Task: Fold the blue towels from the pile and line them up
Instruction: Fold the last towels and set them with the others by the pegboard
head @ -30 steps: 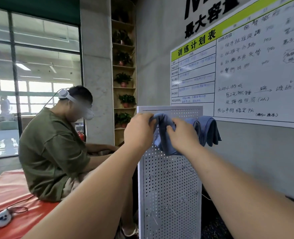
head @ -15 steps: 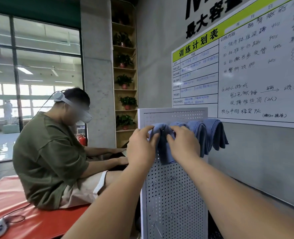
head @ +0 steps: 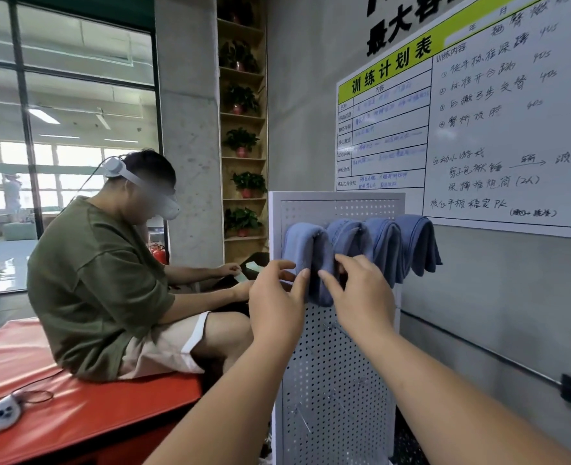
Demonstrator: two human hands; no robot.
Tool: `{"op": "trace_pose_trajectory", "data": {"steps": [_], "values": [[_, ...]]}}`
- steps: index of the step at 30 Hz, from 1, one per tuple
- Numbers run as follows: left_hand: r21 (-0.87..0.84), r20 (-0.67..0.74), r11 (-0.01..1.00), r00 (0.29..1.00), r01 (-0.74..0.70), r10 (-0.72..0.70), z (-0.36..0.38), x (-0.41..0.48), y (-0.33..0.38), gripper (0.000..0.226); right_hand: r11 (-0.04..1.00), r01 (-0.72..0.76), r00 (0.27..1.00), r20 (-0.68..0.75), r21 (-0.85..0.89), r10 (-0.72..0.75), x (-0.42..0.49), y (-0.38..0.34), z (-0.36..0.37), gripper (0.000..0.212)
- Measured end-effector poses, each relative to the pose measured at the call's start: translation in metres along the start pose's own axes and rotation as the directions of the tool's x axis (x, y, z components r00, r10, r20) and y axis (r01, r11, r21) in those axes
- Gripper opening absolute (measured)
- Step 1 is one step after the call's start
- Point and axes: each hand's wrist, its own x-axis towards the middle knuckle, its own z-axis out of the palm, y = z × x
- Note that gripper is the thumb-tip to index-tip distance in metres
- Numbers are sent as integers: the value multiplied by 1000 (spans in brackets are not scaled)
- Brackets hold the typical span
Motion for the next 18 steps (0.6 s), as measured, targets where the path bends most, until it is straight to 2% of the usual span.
{"op": "trace_pose_trajectory", "data": {"steps": [5,9,13,18], "values": [[41,33,998,998,53,-55,-9,-46,-30,17,998,-38,999,35,53,36,-53,20,-3,47],[100,112,985,982,138,-149,-12,-94,-63,17,997,-80,988,134,7,78,-110,49,4,49],[198,310,963,920,183,-239,-9,-148,-106,20,987,-159,957,239,-32,162,-175,88,16,51],[314,422,927,844,205,-330,-3,-209,-148,27,964,-249,896,357,-92,265,-248,132,21,47]]}}
